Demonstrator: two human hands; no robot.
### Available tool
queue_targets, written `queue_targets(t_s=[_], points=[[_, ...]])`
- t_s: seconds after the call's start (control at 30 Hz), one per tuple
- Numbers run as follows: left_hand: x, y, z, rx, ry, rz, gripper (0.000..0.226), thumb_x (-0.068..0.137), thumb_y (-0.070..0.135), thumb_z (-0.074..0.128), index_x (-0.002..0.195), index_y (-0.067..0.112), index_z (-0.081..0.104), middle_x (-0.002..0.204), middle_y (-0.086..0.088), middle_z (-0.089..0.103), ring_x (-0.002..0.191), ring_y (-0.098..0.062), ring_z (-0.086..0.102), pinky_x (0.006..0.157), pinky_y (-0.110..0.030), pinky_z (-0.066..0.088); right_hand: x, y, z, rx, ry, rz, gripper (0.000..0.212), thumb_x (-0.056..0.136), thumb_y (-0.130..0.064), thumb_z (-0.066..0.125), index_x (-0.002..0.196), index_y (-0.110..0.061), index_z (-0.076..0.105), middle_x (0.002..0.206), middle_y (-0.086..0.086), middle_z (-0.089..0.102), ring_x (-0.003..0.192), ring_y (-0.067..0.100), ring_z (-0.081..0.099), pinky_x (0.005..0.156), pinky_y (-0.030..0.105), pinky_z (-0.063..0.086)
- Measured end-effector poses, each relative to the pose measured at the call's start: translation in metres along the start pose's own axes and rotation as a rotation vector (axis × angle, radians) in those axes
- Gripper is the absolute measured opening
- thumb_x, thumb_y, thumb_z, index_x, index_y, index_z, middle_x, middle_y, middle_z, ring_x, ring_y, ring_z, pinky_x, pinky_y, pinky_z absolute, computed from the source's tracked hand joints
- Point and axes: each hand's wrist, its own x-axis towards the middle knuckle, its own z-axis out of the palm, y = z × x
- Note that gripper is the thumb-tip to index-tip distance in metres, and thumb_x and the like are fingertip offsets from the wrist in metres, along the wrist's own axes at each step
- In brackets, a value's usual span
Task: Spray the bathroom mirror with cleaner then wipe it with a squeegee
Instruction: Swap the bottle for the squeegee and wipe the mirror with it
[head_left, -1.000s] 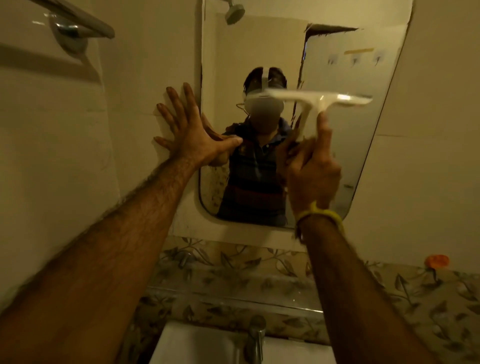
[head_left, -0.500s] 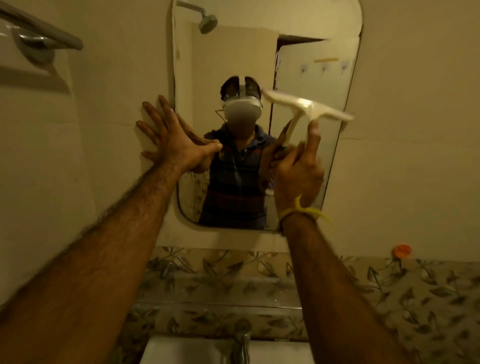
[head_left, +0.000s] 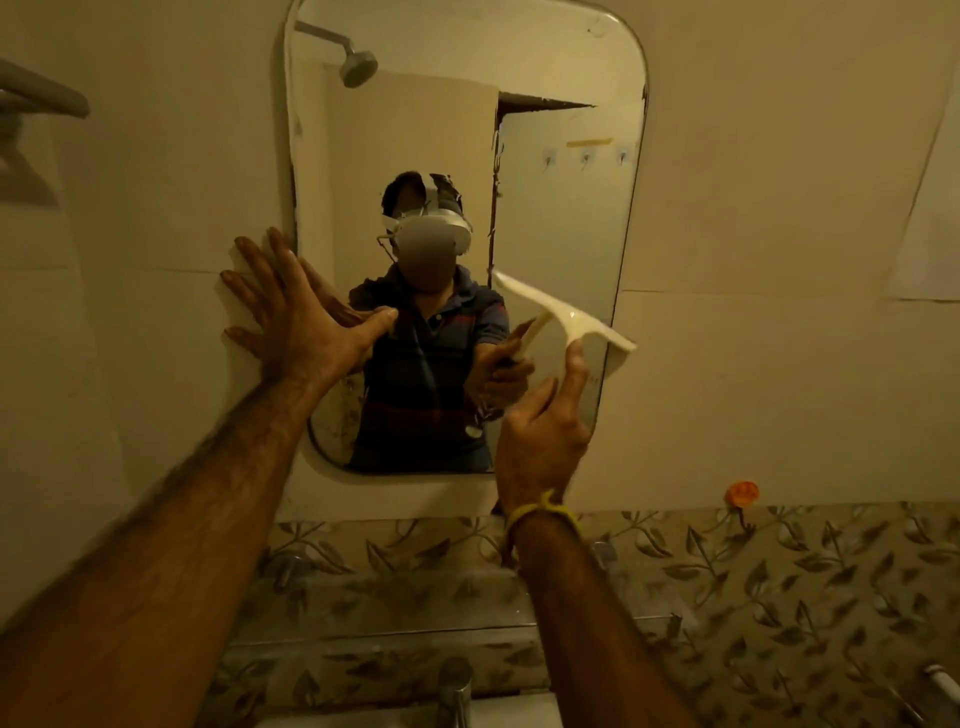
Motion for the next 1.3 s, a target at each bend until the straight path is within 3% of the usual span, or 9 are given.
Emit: queue_targets(t_s=[0.23,0.47,0.6,0.77,0.9,1.0,1.07,1.17,1.3], points=[[-0.002,-0.005,0.008,0.031,0.069,0.034,0.138,0.064,0.081,0.069,0.159,0.021,-0.012,0.166,-0.01,-0.02,0.151,-0.04,-0.017,0.111,-0.075,0.002,0.042,-0.033,0.008,-0.014,0.114,0.079,0.048,0.102,-0.02,0.038,0.15,-0.028,0.034,0.06,-0.013,0.04,0.049,0.001,0.042,0.041,0.009,0.028],[-0.001,-0.011,0.003,0.027,0.014,0.06,0.136,0.065,0.08,0.068,0.158,0.023,-0.014,0.165,-0.008,-0.023,0.151,-0.038,-0.019,0.113,-0.073,0.001,-0.04,-0.028,0.014,-0.008,-0.126,-0.007,0.051,0.103,-0.023,0.038,0.152,-0.034,0.026,0.083,0.003,0.062,0.06,0.007,0.052,0.052,0.012,0.039],[-0.003,-0.018,-0.008,-0.021,-0.045,0.098,0.119,0.08,0.069,0.066,0.159,0.021,-0.008,0.165,-0.004,-0.025,0.151,-0.034,-0.02,0.117,-0.07,0.003,-0.004,-0.049,0.026,-0.023,-0.085,-0.016,0.052,0.103,-0.025,0.039,0.151,-0.036,0.025,0.077,0.003,0.06,0.059,0.008,0.054,0.048,0.017,0.043],[-0.001,-0.029,-0.012,-0.05,-0.071,0.121,0.103,0.091,0.056,0.061,0.16,0.022,-0.008,0.165,0.0,-0.024,0.152,-0.029,-0.02,0.12,-0.064,0.004,-0.075,-0.024,0.019,-0.173,-0.312,-0.245,0.062,0.099,-0.022,0.045,0.154,-0.032,0.019,0.085,0.007,0.066,0.058,0.021,0.061,0.05,0.037,0.057],[-0.002,-0.042,-0.015,-0.054,-0.034,0.162,0.082,0.101,0.044,0.049,0.16,0.026,-0.005,0.167,0.005,-0.017,0.153,-0.022,-0.015,0.122,-0.06,0.013,-0.042,-0.054,0.034,-0.161,-0.255,-0.297,0.057,0.102,-0.02,0.043,0.154,-0.03,0.021,0.089,0.005,0.065,0.055,0.007,0.051,0.05,0.019,0.049],[-0.009,-0.042,-0.013,-0.105,0.004,0.158,0.069,0.105,0.032,0.042,0.161,0.024,0.002,0.168,0.005,-0.01,0.154,-0.019,-0.01,0.125,-0.052,0.01,-0.022,-0.068,0.039,-0.18,-0.256,-0.322,0.055,0.103,-0.021,0.041,0.154,-0.03,0.023,0.097,0.007,0.066,0.058,0.013,0.056,0.052,0.023,0.051],[-0.013,-0.041,-0.014,-0.143,0.021,0.133,0.072,0.103,0.024,0.044,0.161,0.022,0.002,0.168,0.004,-0.009,0.154,-0.018,-0.009,0.126,-0.049,0.01,-0.039,-0.051,0.035,-0.273,-0.336,-0.395,0.057,0.101,-0.016,0.042,0.154,-0.028,0.024,0.111,0.011,0.067,0.055,0.017,0.058,0.047,0.022,0.046],[-0.016,-0.046,-0.014,-0.192,-0.002,0.089,0.088,0.097,0.024,0.057,0.16,0.021,-0.004,0.167,0.003,-0.014,0.153,-0.018,-0.014,0.122,-0.043,0.007,-0.059,-0.033,0.029,-0.343,-0.444,-0.468,0.06,0.1,-0.015,0.042,0.154,-0.029,0.019,0.104,0.014,0.068,0.051,0.019,0.057,0.043,0.024,0.047],[-0.021,-0.049,-0.007,-0.325,0.048,0.092,0.101,0.09,0.038,0.069,0.16,0.025,-0.003,0.168,0.006,-0.01,0.153,-0.014,-0.014,0.117,-0.038,0.008,-0.011,-0.091,0.058,-0.249,-0.324,-0.541,0.054,0.104,-0.022,0.034,0.155,-0.028,0.019,0.112,0.016,0.064,0.081,0.028,0.067,0.062,0.036,0.058]])
